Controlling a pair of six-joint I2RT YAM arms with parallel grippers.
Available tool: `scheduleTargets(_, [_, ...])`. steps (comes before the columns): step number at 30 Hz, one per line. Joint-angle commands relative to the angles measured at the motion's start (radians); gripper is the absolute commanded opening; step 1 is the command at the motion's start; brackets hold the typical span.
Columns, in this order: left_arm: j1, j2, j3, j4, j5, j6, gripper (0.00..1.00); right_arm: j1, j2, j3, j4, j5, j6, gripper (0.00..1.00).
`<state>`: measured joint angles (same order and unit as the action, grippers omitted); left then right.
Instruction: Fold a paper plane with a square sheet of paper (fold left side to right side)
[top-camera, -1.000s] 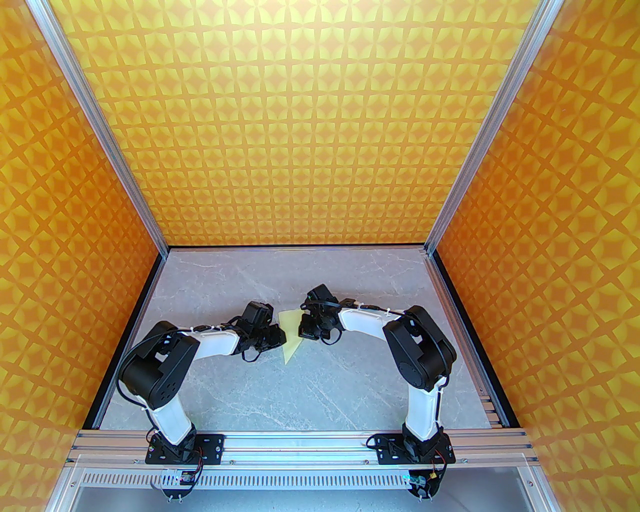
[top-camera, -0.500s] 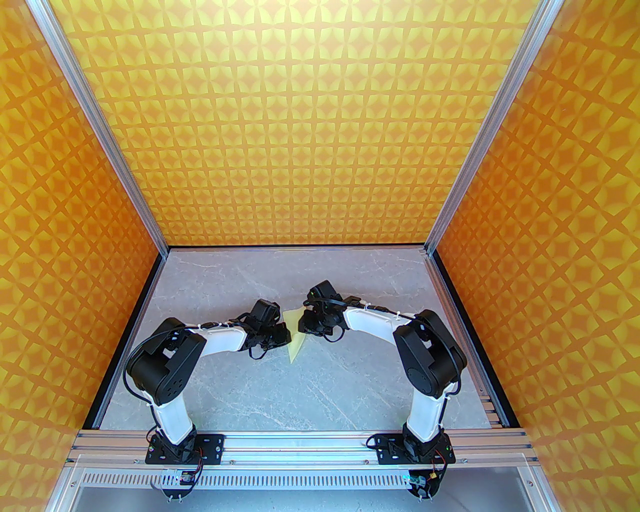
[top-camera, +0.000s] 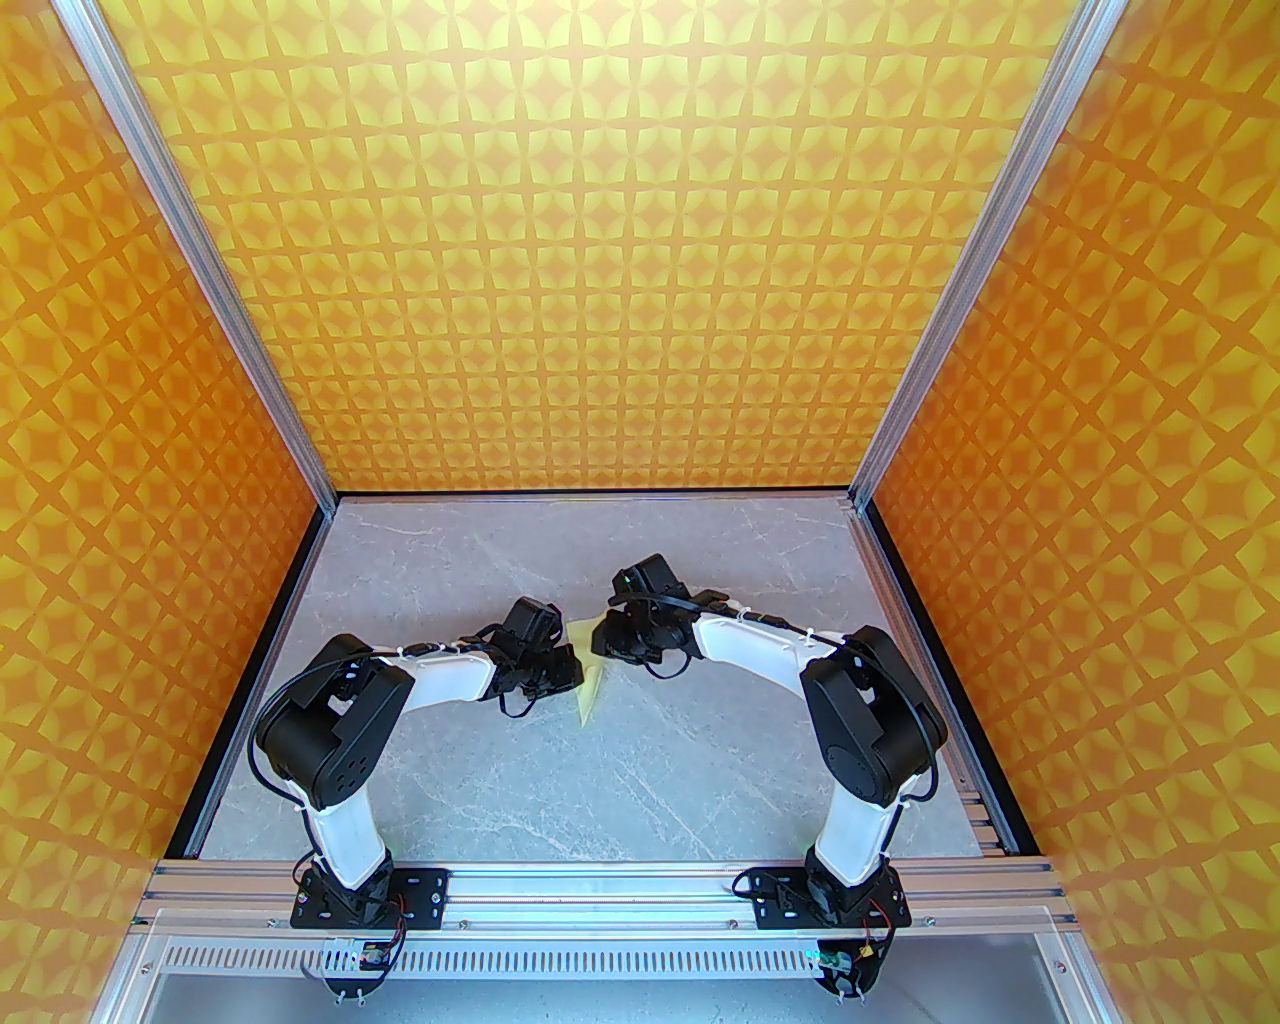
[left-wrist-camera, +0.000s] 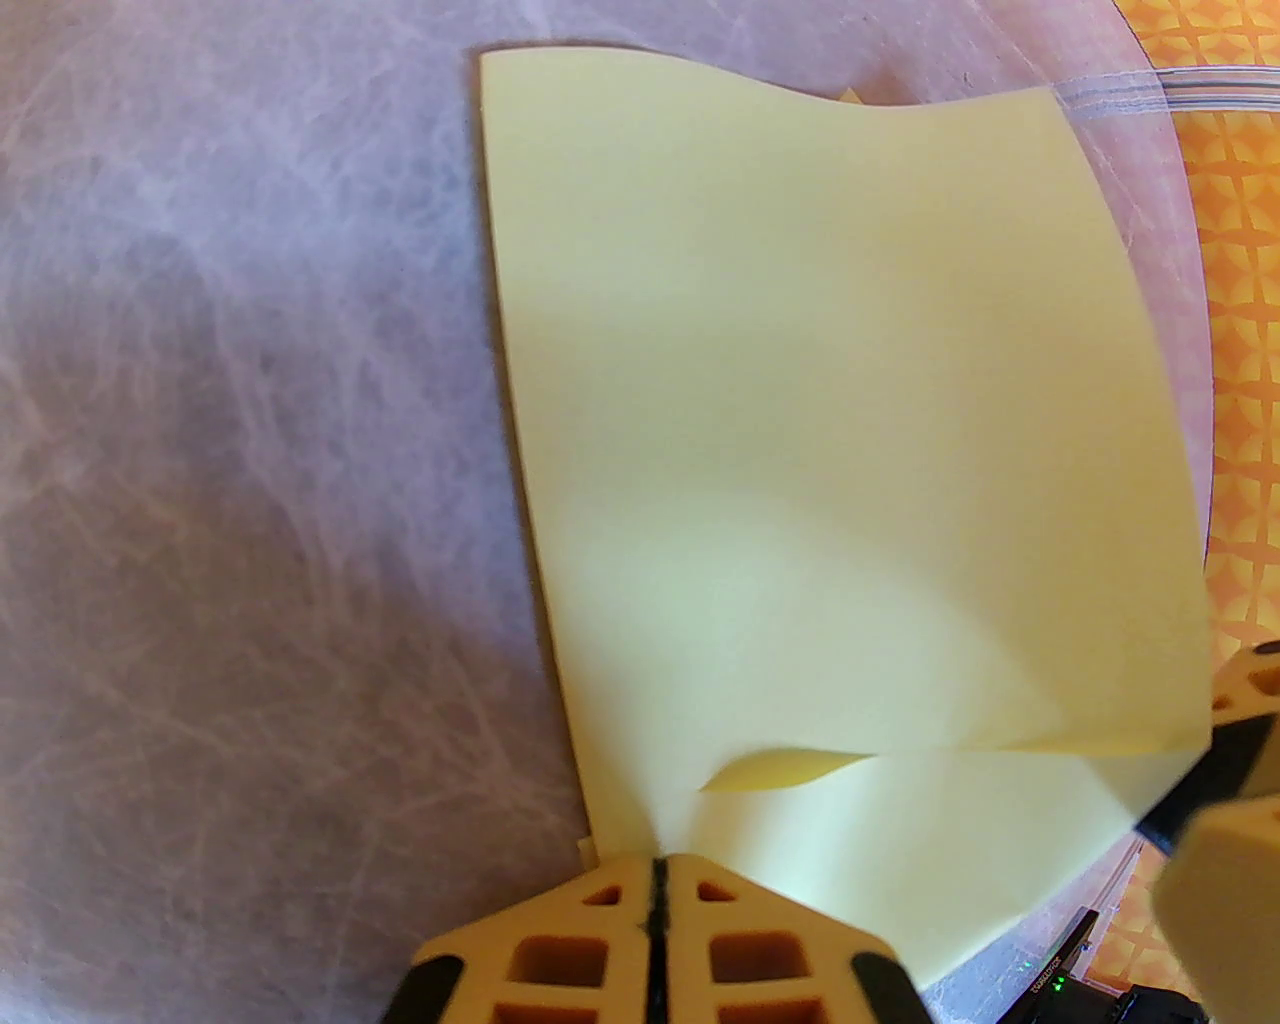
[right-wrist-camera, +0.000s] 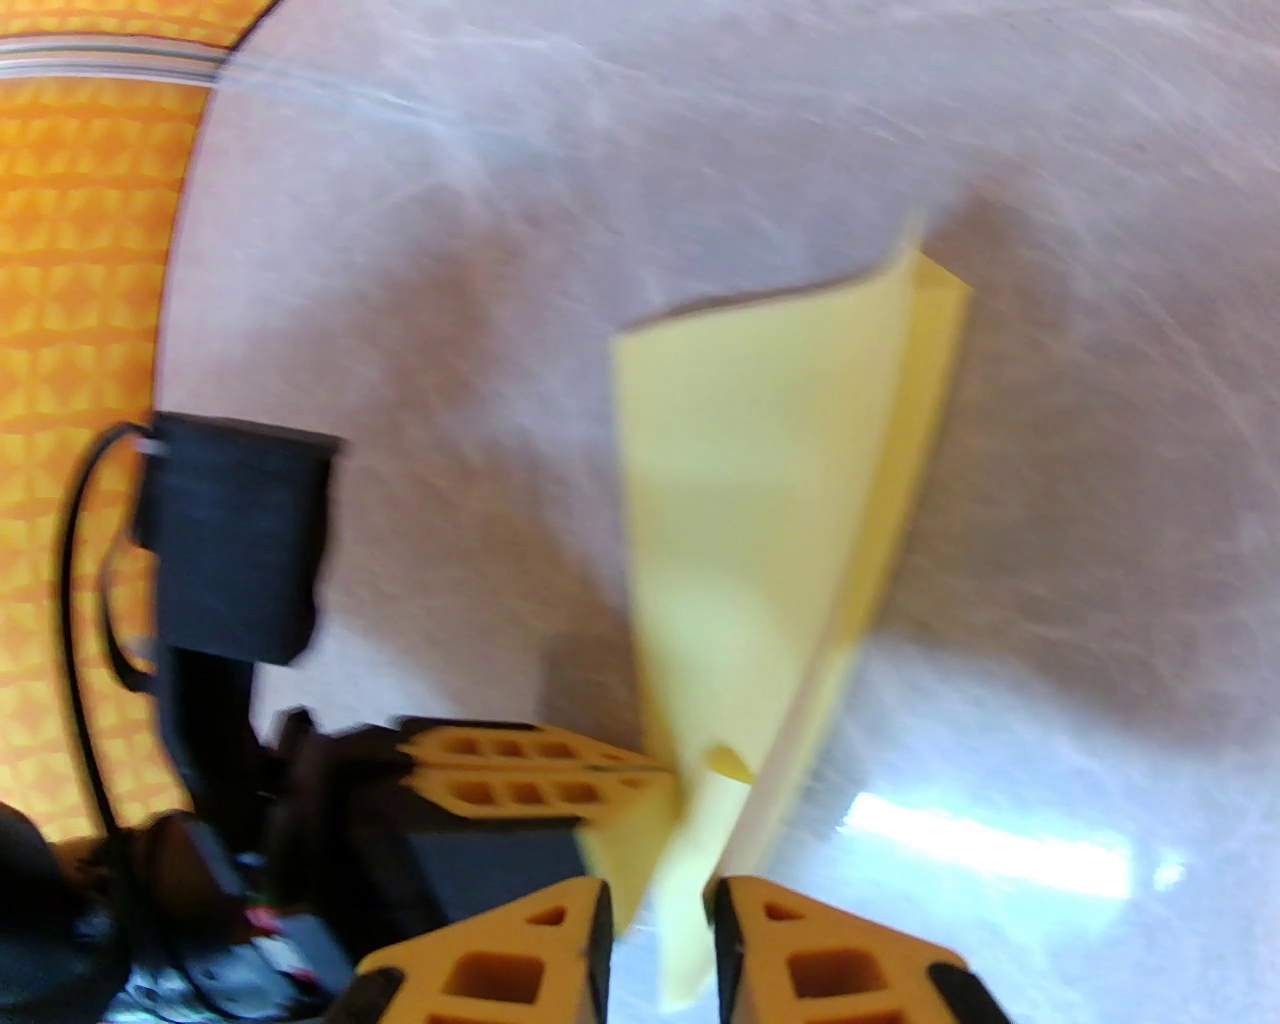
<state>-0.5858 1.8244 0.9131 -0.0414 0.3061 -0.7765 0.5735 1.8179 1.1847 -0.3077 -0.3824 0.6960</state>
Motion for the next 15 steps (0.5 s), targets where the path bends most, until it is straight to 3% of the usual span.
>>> scheduleTargets(1, [-0.009, 0.042, -0.002, -0.074, -0.036, 0.012, 0.07, -0.006, 0.010, -0.028, 0.119, -0.073, 0.078, 0.26])
scheduleTargets(15, [-0.009, 0.000, -0.008, -0.072, -0.036, 0.012, 0.07, -0.006, 0.094, -0.082, 0.308, -0.138, 0.190, 0.30])
